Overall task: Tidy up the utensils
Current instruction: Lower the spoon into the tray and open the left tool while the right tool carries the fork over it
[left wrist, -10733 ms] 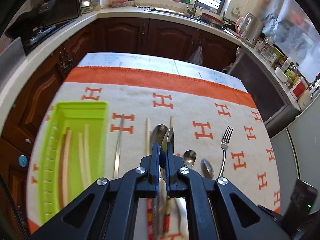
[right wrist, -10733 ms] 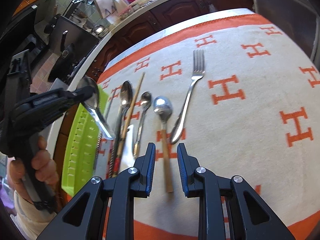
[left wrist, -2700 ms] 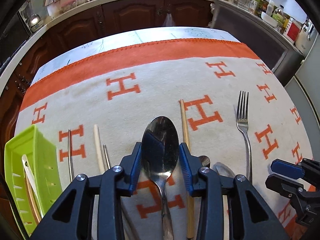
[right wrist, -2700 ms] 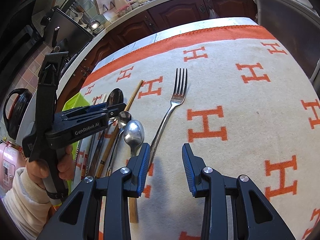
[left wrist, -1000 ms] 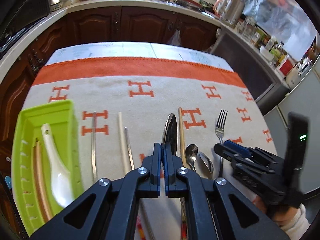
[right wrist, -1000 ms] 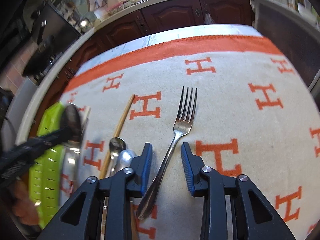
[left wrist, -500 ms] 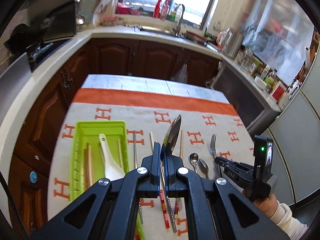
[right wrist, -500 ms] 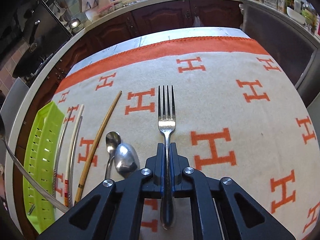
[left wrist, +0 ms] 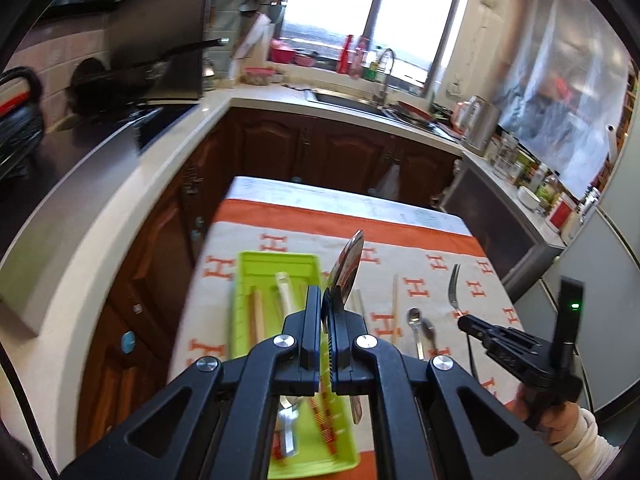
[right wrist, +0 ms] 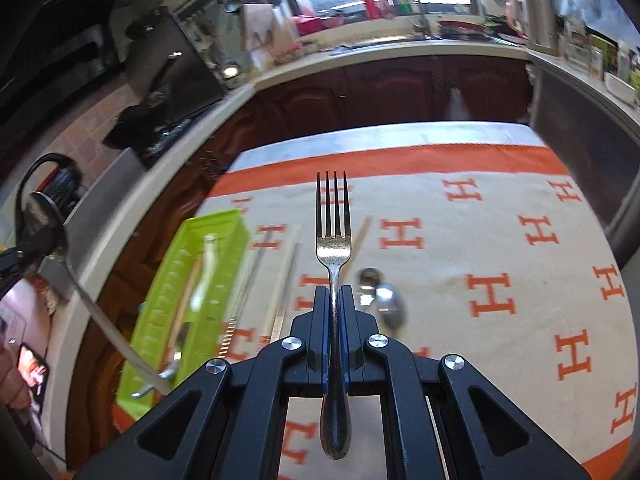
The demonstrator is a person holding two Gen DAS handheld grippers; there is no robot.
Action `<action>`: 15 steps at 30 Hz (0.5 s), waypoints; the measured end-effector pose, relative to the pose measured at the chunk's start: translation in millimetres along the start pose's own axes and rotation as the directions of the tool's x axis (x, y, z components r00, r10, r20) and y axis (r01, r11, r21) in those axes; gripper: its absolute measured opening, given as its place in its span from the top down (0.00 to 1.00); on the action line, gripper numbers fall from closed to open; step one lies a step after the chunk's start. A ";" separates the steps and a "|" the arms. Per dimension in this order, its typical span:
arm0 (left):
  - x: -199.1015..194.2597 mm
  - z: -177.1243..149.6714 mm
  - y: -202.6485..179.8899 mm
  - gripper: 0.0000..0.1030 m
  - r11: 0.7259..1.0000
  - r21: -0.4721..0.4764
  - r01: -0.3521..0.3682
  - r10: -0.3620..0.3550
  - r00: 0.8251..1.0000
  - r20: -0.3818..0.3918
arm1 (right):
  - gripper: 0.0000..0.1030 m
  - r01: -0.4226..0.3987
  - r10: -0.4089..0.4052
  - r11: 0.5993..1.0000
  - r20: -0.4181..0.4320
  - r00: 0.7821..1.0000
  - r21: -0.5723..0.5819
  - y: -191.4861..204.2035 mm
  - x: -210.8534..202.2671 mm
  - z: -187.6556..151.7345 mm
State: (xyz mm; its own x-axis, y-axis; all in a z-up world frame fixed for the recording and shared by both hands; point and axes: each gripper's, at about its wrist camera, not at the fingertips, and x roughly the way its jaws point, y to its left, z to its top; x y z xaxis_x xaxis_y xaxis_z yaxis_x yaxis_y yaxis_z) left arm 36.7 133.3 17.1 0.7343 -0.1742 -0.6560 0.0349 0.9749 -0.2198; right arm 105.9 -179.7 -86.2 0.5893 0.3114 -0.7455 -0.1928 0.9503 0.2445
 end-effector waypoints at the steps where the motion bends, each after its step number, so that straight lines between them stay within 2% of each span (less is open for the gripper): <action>1: -5.3 -2.0 8.8 0.99 1.000 -0.009 -0.012 0.012 1.000 -0.004 | 0.96 -0.021 0.021 1.000 0.001 1.000 -0.011 11.4 -3.1 0.0; 8: -6.5 -15.7 36.1 0.99 0.998 -0.004 -0.070 0.070 0.996 -0.060 | 0.96 -0.144 0.141 0.984 -0.028 0.990 -0.102 88.6 -6.7 -7.5; 15: 47.0 -26.8 40.9 0.99 0.995 0.027 -0.092 0.095 0.982 -0.162 | 0.96 -0.208 0.195 0.968 -0.103 0.975 -0.138 142.6 13.9 -22.4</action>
State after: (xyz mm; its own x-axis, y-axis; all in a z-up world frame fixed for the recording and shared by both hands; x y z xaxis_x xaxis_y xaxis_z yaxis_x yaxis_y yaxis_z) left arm 54.5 161.3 -42.1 0.6147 -0.1011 -0.7823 -0.0144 0.9902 -0.1393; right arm 69.0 -39.9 -75.6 0.4565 0.4893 -0.7431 -0.4175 0.8554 0.3067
